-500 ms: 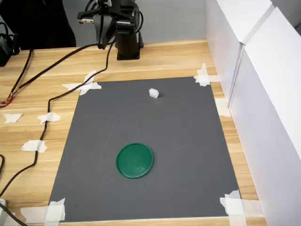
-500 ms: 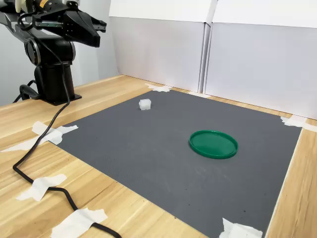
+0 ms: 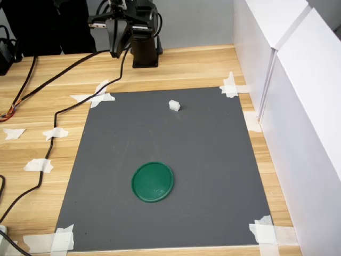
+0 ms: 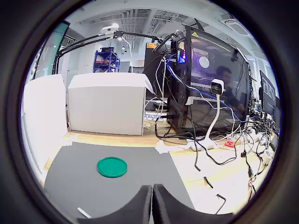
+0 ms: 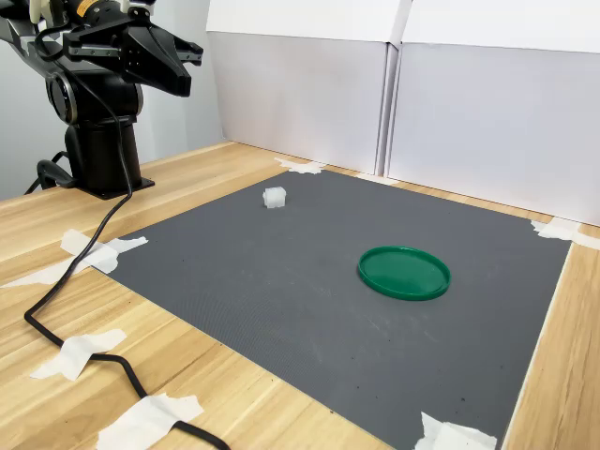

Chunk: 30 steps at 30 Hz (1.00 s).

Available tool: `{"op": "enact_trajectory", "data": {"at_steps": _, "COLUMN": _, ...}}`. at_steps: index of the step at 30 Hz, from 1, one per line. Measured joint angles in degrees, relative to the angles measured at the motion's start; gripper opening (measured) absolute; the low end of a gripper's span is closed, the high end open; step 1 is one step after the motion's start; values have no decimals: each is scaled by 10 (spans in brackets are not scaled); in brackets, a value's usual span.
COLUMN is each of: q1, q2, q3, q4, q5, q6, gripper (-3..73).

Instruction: Grasp a white terminal and put it on the green lid.

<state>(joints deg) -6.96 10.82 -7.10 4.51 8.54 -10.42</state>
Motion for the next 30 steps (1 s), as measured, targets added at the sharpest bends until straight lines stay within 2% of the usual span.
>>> {"op": "enact_trajectory", "data": {"at_steps": 26, "q1": 2, "q2": -2, "q3": 0, "q4": 0, "q5": -1, "q6": 0, "gripper": -16}}
{"op": "enact_trajectory", "data": {"at_steps": 30, "q1": 2, "q2": -2, "q3": 0, "q4": 10, "q5": 0, "q6": 1, "gripper": -16}}
